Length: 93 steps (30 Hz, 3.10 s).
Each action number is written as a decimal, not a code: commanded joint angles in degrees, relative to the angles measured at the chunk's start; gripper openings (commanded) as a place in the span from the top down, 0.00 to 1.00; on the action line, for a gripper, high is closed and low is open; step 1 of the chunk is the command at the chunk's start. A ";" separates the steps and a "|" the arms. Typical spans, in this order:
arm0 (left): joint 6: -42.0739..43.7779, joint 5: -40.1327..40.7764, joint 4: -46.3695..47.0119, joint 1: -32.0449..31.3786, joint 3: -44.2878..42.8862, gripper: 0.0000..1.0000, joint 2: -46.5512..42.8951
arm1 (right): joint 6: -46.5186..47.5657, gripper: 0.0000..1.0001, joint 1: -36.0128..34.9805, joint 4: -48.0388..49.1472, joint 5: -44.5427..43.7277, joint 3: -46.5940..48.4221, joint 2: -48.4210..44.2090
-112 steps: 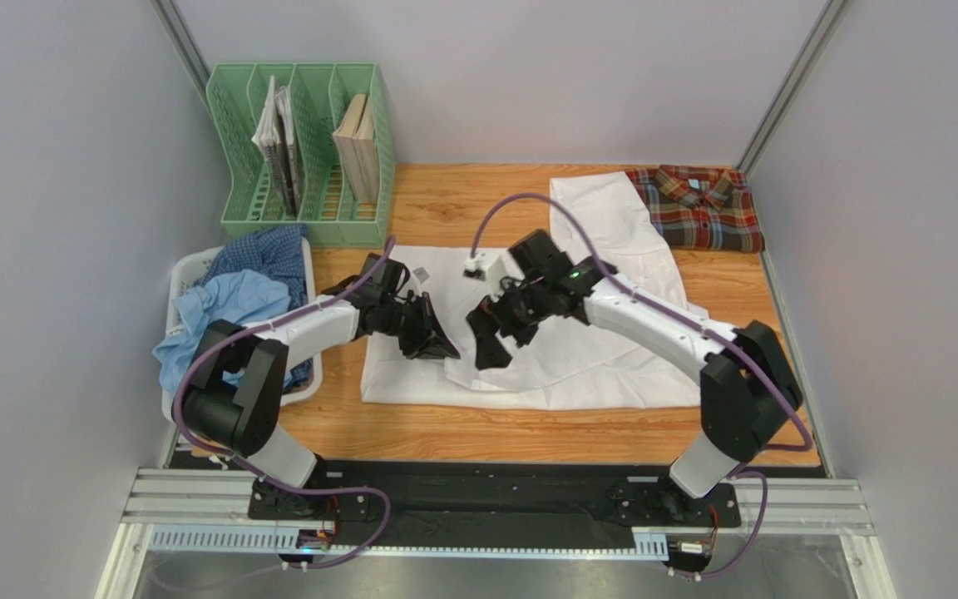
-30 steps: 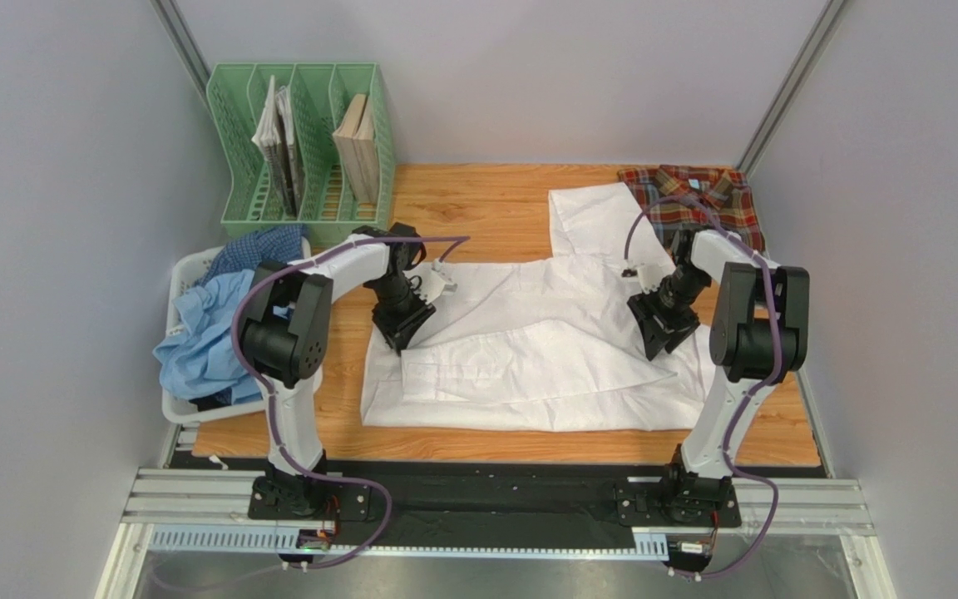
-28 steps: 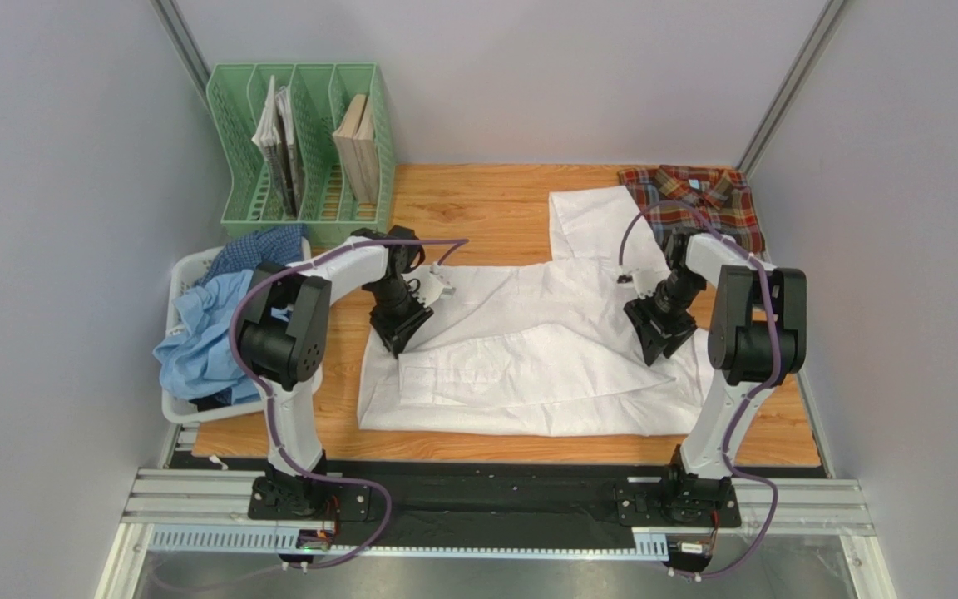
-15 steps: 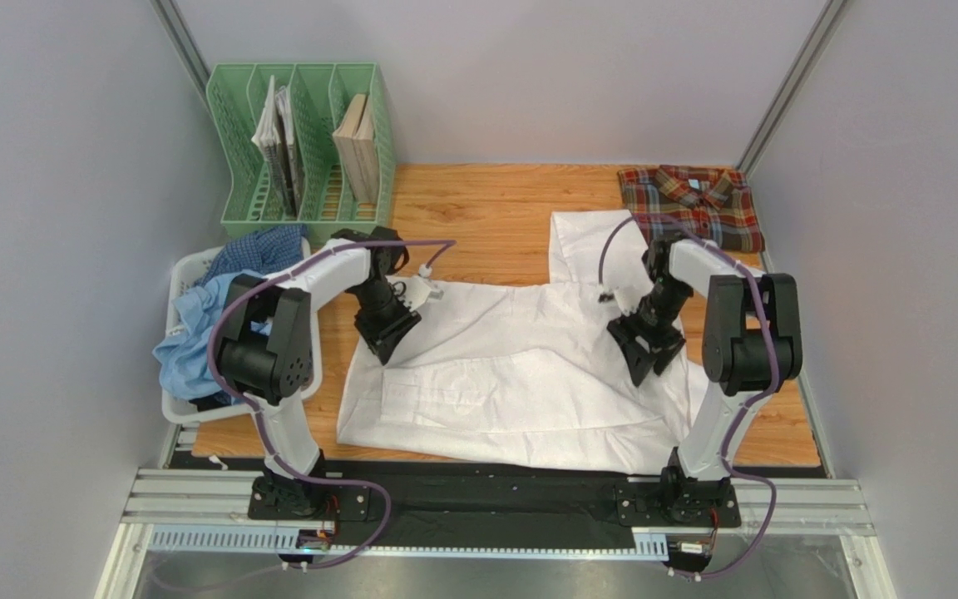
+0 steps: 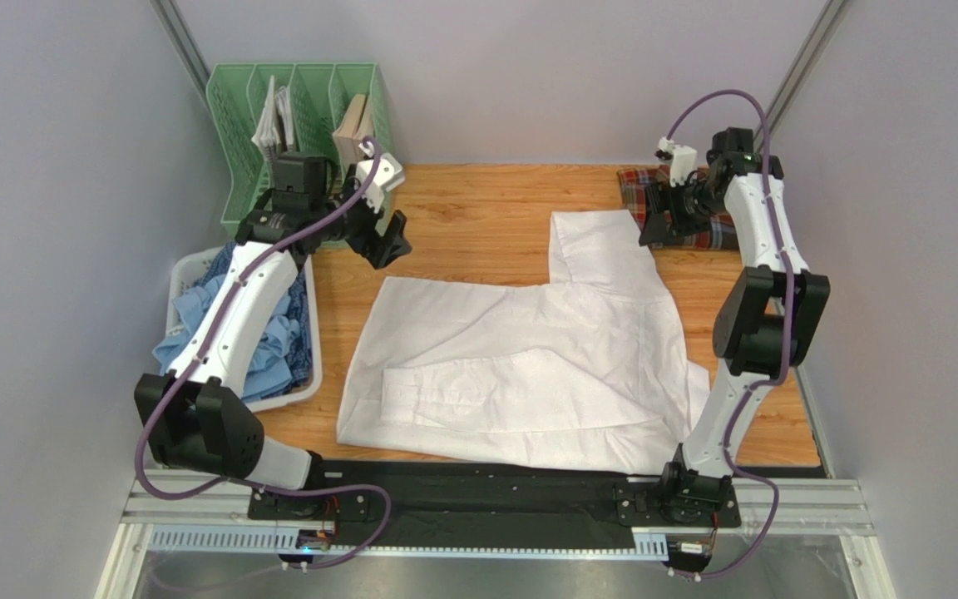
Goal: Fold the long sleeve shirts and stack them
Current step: Fold the shirt
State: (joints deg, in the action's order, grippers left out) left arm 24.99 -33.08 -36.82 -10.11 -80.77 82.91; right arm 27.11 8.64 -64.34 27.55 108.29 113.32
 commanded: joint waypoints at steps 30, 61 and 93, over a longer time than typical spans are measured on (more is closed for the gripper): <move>28.08 11.80 -24.79 -0.52 -27.16 0.53 42.59 | -5.49 1.00 -0.12 7.03 1.98 8.52 17.46; 29.84 15.76 -18.38 -1.67 -28.04 0.50 45.76 | -5.05 1.00 -1.00 7.56 -0.04 11.86 19.40; 26.59 11.29 -12.75 3.17 -19.09 1.00 35.04 | -2.15 1.00 -1.00 4.93 -0.40 14.93 14.22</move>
State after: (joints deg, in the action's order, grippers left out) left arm 51.40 -17.65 -53.08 -7.31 -102.52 124.46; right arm 23.18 7.90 -58.57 26.81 120.79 132.84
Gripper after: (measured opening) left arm 0.003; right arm 0.004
